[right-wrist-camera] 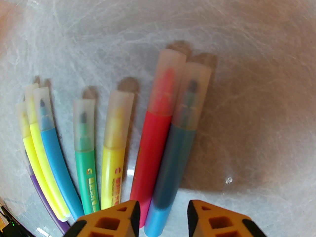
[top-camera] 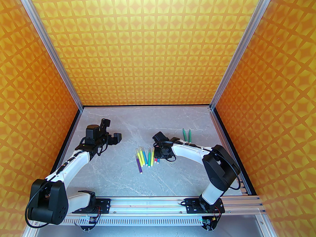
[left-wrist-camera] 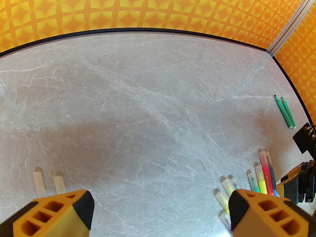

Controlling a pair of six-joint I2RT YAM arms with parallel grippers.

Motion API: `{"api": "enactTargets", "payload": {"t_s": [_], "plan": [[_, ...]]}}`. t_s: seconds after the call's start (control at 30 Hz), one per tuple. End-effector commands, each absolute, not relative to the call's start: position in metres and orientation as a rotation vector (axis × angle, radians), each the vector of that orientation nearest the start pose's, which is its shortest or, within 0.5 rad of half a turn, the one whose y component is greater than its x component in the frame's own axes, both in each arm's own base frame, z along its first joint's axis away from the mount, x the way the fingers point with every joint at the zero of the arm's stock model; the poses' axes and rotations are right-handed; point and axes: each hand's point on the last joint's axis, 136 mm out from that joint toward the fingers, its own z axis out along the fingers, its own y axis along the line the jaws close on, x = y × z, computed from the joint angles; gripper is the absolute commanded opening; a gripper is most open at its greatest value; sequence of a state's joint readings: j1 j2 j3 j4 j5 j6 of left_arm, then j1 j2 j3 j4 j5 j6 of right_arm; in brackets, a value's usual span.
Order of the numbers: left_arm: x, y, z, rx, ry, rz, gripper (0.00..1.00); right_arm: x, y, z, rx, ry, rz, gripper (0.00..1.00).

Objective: Open the pen caps

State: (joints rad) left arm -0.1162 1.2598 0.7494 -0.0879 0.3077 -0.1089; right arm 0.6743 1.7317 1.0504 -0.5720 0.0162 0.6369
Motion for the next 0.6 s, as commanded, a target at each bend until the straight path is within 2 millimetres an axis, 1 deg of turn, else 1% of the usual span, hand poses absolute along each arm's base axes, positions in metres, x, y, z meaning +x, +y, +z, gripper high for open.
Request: {"api": "enactTargets", "payload": {"t_s": [0.0, 0.27, 0.33, 0.47, 0.57], "plan": [[0.368, -0.100, 0.173, 0.196, 2.131, -0.490, 0.95, 0.293, 0.231, 0.028, -0.015, 2.879, 0.238, 0.34], [0.368, -0.100, 0.172, 0.192, 2.134, -0.493, 0.95, 0.295, 0.228, 0.021, -0.012, 2.892, 0.185, 0.30], [0.368, -0.101, 0.172, 0.191, 2.136, -0.495, 0.95, 0.296, 0.226, 0.023, -0.014, 2.888, 0.176, 0.29], [0.369, -0.101, 0.171, 0.192, 2.139, -0.495, 0.95, 0.296, 0.224, 0.033, -0.018, 2.863, 0.181, 0.29], [0.369, -0.103, 0.170, 0.191, 2.140, -0.500, 0.95, 0.296, 0.226, 0.039, -0.035, 2.850, 0.208, 0.31]]}}
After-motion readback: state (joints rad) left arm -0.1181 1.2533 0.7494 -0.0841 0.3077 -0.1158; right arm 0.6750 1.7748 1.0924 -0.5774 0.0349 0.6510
